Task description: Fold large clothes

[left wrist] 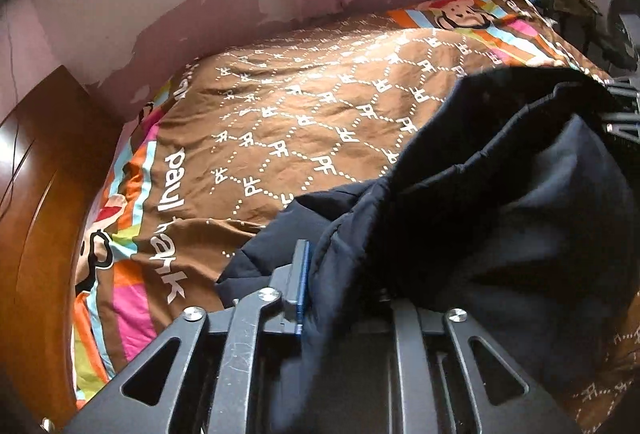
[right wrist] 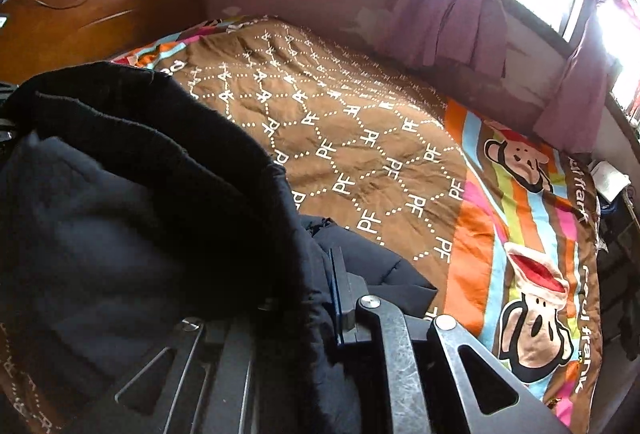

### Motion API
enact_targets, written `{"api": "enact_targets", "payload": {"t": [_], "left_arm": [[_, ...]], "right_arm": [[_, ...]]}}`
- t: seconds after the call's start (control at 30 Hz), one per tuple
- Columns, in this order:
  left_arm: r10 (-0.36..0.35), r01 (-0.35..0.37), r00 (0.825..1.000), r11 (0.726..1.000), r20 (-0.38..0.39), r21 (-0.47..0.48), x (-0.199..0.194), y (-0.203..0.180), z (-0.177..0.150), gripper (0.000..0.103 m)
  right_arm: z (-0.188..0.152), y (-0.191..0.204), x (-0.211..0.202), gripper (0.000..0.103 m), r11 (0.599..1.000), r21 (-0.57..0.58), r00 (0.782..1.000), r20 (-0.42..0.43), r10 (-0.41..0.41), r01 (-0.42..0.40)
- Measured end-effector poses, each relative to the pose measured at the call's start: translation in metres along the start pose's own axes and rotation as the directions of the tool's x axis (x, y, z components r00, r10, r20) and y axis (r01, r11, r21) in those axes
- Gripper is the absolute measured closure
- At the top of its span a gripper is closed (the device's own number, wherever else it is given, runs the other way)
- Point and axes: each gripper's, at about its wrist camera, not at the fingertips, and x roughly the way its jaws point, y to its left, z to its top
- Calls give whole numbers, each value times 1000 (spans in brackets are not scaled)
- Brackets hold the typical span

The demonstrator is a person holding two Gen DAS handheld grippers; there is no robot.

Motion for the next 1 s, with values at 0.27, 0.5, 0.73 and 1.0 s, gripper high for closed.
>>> {"api": "enact_targets", "payload": {"t": [0.27,0.5,0.73,1.0], "left_arm": [[2,25,990,982,142,-188,-27,18,-3,59],[57,12,967,963,247,-270,-51,29,4,19],[57,54,950,938,306,-343,-76,39,-5,17],[-71,169,930,954,362,-246,-97,-14,-70,17]], "right_arm": [[-7,-2,0,78,998,62,999,42,-1,-2],[-3,-18,-22,41,988,156,991,133,-4,-17],[-18,-31,-47,20,971,238,984,180,-12,-32],[-50,-4,-83,14,981,175,968,247,41,-86]]}}
